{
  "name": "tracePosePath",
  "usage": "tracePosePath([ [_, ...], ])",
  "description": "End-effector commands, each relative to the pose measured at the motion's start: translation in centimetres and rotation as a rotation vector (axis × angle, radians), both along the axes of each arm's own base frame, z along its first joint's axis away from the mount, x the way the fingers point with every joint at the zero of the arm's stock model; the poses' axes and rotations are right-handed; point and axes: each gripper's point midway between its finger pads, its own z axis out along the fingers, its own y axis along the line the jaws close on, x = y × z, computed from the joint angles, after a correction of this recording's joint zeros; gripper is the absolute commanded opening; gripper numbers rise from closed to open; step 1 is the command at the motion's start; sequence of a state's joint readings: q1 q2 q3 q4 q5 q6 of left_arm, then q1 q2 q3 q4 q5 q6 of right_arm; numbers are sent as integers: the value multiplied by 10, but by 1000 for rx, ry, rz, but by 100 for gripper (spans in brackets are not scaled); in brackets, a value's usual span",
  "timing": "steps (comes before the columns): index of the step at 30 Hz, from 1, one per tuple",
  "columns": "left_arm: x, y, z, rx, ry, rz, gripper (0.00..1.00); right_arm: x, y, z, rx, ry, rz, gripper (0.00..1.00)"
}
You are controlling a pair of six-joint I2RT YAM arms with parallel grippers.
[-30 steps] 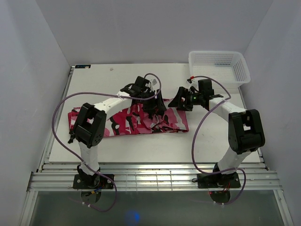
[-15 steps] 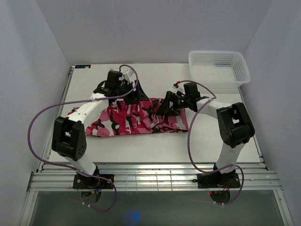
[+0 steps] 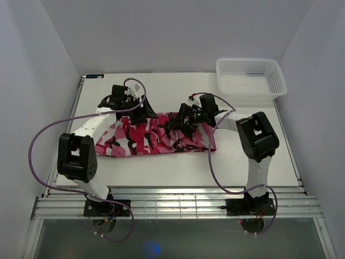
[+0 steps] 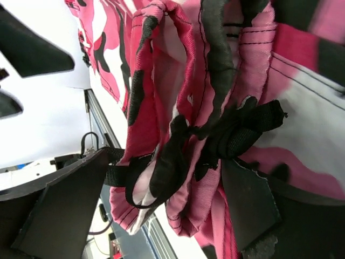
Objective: Fold and stack the trousers
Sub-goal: Fold the trousers
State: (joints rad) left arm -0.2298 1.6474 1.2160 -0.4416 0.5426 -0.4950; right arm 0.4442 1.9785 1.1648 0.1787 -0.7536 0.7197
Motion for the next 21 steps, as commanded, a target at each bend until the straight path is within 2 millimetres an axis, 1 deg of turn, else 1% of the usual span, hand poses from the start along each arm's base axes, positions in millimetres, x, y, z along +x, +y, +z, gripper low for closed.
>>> tracePosePath([
  [1, 7, 33, 12, 38, -44, 66, 80, 7, 11, 1, -26, -37, -5, 97],
  [2, 7, 37, 13, 43, -42, 77, 80, 8, 11, -3, -35, -38, -6, 99],
  [3, 10, 43, 13, 54, -46, 94, 80, 10, 11, -5, -43, -36, -12, 91],
  [4, 10, 47, 14, 60, -48, 103, 80, 11, 10, -7, -56, -36, -15, 78],
  [5, 11, 56, 14, 68, -49, 119, 80, 11, 10, -9, -64, -34, -15, 71],
  [6, 11, 60, 17, 76, -58, 126, 80, 15, 10, -6, -69, -48, -16, 64],
  [7, 12, 65, 17, 88, -62, 136, 80, 14, 10, -8, -80, -49, -14, 50],
  [9, 11, 76, 15, 108, -62, 152, 79, 18, 8, -5, -83, -77, -7, 32],
  [10, 11, 80, 16, 116, -65, 159, 79, 19, 10, -1, -72, -87, 3, 16],
  [11, 10, 87, 13, 126, -59, 173, 79, 20, 8, 4, -70, -105, 13, 10],
  [12, 10, 92, 12, 141, -64, 175, 79, 22, 6, 8, -68, -117, 16, 8],
  [13, 10, 97, 13, 153, -68, 181, 79, 25, 5, 17, -56, -137, 27, 8],
  [14, 9, 107, 8, 175, -54, 200, 77, 23, 2, 22, -56, -135, 35, 8],
  [15, 8, 113, 6, 193, -50, 208, 76, 31, -8, 37, -48, -176, 25, 8],
  [16, 5, 118, 1, 220, -41, 197, 75, 33, -15, 47, -41, -187, 25, 8],
  [17, 2, 140, -7, 236, 5, 240, 74, 38, -24, 68, -29, -226, 16, 8],
  [18, -2, 148, -12, 253, 25, 244, 74, 45, -46, 75, -42, -212, -16, 8],
  [19, -5, 156, -19, 273, 46, 248, 73, 49, -59, 82, -60, -258, -2, 8],
  [20, -12, 170, -29, 297, 78, 253, 72, 58, -72, 100, -72, -301, -13, 8],
  [21, -15, 180, -35, 324, 94, 265, 70, 59, -104, 107, -107, -273, -53, 8],
])
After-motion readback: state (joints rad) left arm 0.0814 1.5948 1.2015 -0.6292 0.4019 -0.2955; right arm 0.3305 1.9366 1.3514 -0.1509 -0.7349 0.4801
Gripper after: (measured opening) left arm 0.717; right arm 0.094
